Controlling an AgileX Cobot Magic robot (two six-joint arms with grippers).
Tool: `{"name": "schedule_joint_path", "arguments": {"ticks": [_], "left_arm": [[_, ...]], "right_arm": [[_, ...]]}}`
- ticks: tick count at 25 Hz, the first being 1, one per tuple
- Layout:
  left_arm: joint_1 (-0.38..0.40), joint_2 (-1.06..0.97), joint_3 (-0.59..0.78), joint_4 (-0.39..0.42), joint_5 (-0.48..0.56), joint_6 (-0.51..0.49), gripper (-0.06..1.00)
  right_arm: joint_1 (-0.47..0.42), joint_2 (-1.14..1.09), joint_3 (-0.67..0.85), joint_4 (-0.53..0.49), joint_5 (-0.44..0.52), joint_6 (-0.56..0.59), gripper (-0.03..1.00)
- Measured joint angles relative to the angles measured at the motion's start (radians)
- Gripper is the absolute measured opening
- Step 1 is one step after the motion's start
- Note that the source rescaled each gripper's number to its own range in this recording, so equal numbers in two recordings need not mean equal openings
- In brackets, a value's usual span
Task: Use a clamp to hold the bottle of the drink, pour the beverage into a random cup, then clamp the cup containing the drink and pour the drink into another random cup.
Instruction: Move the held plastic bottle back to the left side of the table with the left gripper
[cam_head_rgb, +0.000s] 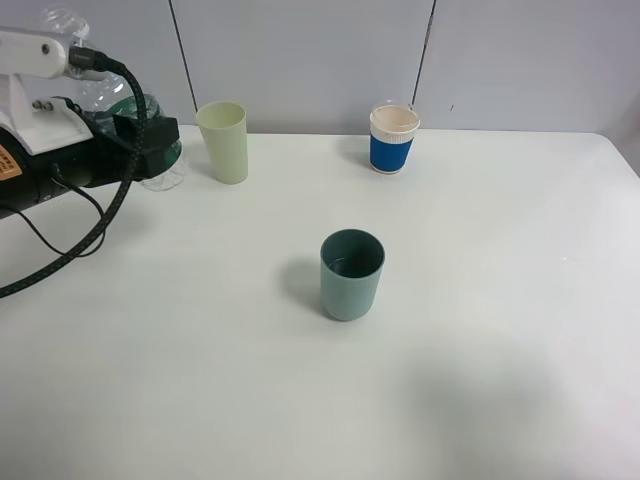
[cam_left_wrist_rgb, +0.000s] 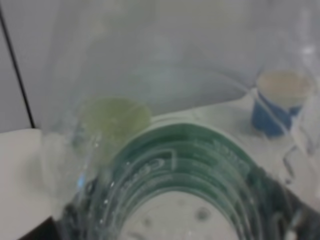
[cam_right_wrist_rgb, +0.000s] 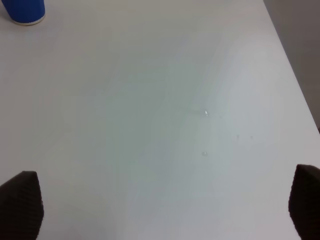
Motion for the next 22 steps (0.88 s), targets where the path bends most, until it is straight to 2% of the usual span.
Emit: {"name": "schedule_joint_path", "arguments": {"ticks": [5, 10, 14, 17, 22], "left_arm": [[0.099, 0.024, 0.003, 0.090, 0.009, -0.043, 0.00], [0.178, 0.129, 0.003, 0.121, -0.051, -0.047, 0.00], [0.192, 0.239, 0.003, 0.164, -0.175, -0.045, 0.00], [0.194, 0.321, 0.002, 0.162, -0.252, -0.035, 0.00], [0.194, 0.434, 0.008, 0.136, -0.334, 0.068, 0.00]], "right_arm": [[0.000, 0.000, 0.000, 0.000, 0.000, 0.000, 1.00], [0.000, 0.000, 0.000, 0.000, 0.000, 0.000, 1.00], [0.000, 0.000, 0.000, 0.000, 0.000, 0.000, 1.00], [0.000, 0.000, 0.000, 0.000, 0.000, 0.000, 1.00], [0.000, 0.000, 0.000, 0.000, 0.000, 0.000, 1.00]]}}
